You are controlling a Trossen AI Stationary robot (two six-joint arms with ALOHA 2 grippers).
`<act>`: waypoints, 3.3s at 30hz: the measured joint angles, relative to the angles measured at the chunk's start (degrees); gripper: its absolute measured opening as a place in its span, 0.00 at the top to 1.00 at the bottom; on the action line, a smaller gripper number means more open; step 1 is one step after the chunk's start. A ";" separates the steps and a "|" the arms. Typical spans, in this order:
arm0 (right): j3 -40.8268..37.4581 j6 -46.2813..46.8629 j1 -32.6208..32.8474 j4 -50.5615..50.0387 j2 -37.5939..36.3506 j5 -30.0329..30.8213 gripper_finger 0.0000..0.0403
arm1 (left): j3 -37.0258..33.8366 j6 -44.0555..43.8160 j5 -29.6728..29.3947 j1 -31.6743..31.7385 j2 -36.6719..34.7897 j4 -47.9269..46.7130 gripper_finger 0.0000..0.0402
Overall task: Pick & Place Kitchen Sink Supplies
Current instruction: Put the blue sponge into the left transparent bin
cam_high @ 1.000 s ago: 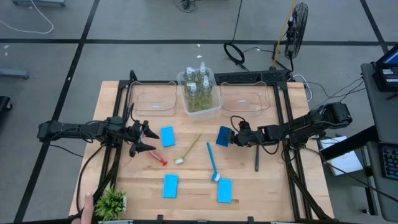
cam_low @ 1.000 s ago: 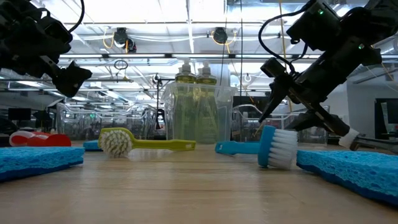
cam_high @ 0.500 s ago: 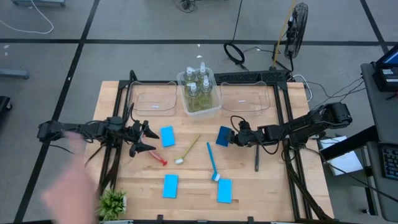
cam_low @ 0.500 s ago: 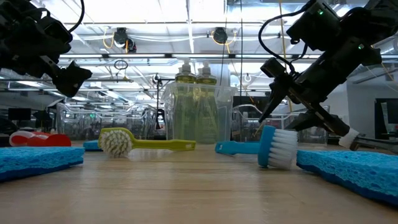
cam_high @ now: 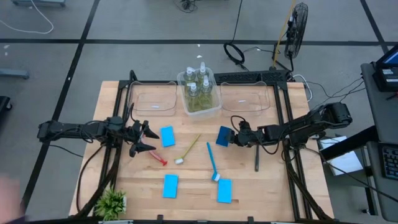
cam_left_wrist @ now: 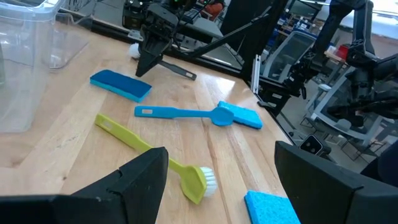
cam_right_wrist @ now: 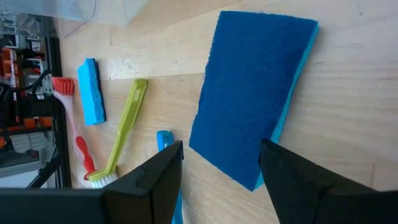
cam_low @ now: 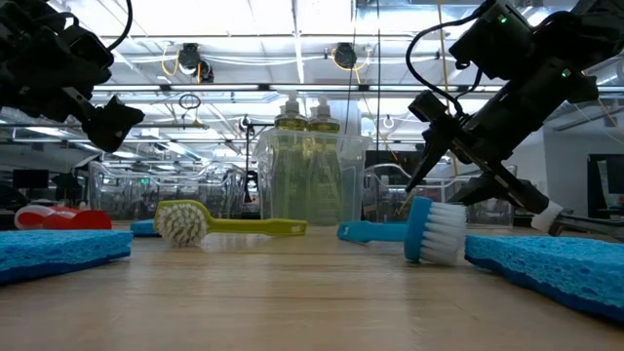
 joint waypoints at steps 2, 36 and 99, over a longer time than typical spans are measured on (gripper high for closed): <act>0.00 0.09 0.00 0.06 0.00 0.00 0.51 | 0.00 0.01 0.00 0.00 0.00 0.00 0.26; -0.04 -8.30 0.24 5.07 -0.02 -4.68 0.51 | 0.02 0.02 -0.02 0.00 0.02 -0.01 0.26; 21.55 0.56 0.48 -41.69 1.43 1.43 0.51 | 0.04 0.01 -0.02 0.00 0.02 0.07 0.26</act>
